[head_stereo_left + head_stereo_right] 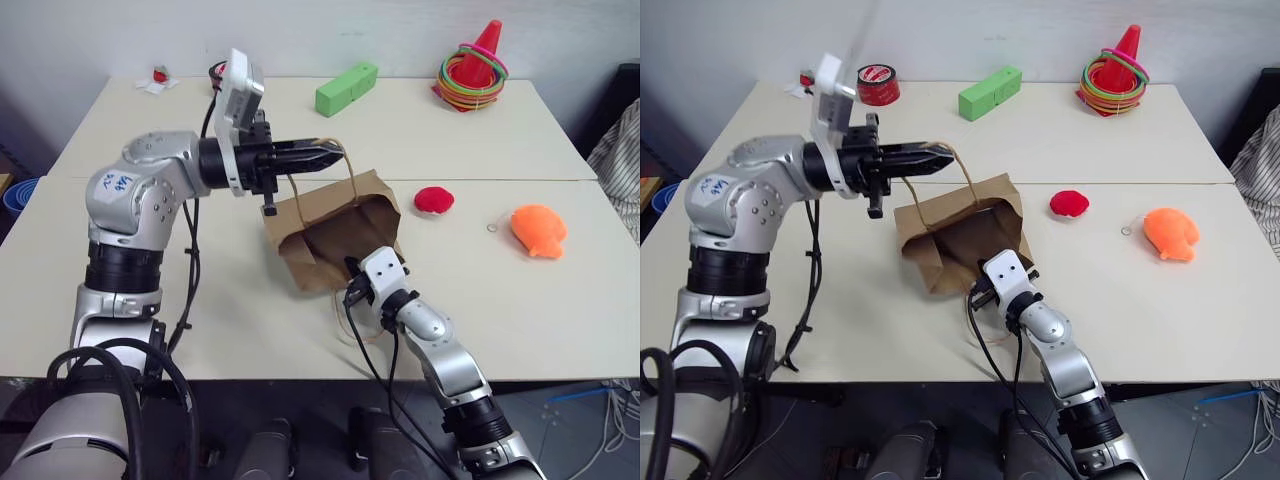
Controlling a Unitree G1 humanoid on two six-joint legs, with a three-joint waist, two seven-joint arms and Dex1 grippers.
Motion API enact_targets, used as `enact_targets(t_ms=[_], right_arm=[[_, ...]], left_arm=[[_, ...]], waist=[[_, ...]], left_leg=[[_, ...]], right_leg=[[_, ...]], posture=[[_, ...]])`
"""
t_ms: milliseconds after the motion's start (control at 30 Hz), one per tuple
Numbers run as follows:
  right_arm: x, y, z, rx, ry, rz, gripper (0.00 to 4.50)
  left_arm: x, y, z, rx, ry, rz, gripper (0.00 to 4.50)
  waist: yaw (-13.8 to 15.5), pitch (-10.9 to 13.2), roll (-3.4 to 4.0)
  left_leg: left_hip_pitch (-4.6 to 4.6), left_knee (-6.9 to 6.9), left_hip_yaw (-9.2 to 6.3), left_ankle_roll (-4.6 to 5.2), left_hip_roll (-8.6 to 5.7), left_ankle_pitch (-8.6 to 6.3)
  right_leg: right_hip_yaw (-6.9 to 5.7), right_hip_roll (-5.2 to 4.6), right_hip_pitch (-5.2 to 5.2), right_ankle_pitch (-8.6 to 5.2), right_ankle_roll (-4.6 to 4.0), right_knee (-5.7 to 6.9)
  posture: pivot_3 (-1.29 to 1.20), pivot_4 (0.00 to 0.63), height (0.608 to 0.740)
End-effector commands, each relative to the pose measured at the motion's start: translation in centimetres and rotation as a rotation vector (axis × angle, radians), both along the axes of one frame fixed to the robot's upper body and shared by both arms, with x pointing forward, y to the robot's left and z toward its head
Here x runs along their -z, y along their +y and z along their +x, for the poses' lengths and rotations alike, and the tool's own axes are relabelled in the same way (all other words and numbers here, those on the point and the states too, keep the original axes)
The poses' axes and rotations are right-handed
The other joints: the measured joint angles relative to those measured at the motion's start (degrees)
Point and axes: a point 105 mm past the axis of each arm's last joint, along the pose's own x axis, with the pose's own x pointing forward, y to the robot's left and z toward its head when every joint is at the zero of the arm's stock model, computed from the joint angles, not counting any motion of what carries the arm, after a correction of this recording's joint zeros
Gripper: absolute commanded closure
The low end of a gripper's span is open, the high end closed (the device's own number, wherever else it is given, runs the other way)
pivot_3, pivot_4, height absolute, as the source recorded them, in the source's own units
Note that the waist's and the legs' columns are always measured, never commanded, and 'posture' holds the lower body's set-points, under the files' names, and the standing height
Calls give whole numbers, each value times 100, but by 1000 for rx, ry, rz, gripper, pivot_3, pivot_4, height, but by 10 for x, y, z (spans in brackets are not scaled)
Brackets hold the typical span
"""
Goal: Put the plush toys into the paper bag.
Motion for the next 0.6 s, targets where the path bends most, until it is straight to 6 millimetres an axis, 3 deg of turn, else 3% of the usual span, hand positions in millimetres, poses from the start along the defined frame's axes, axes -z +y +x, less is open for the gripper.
enact_targets(t_ms=[33,167,333,467,600], right_arm=[[36,-9,-5,42,134,-44,4481],[30,-5,-3,44,113,-11,4481],[5,15,-14,-90,72,142,4481],[-21,18,-23,-160,29,241,4481],[-35,15,-44,-286,4,205,3551]], left_arm=[[-10,0,-2,41,-98,52,4500],[-10,-4,6,39,-117,48,4500],[22,-12,11,37,-36,-6,4500],[37,-19,10,44,-41,3,4500],[37,-24,7,77,-55,9,4500]], waist=[[-5,-1,-1],[-9,-5,-8],[-13,-11,-16],[-24,-11,-16],[-9,-11,-16]], left_leg=[[0,0,0,0,1,0],[-1,-1,0,0,2,0],[-1,-1,1,3,3,-2],[-10,-3,3,4,8,-2],[-17,-2,3,4,8,-2]], right_leg=[[0,1,0,0,0,0],[2,0,-1,0,0,1],[5,-2,-1,0,0,2],[5,-1,-12,0,0,2],[4,-1,-18,0,0,1]], posture=[[0,150,740],[0,150,740],[0,150,740],[0,150,740],[0,150,740]])
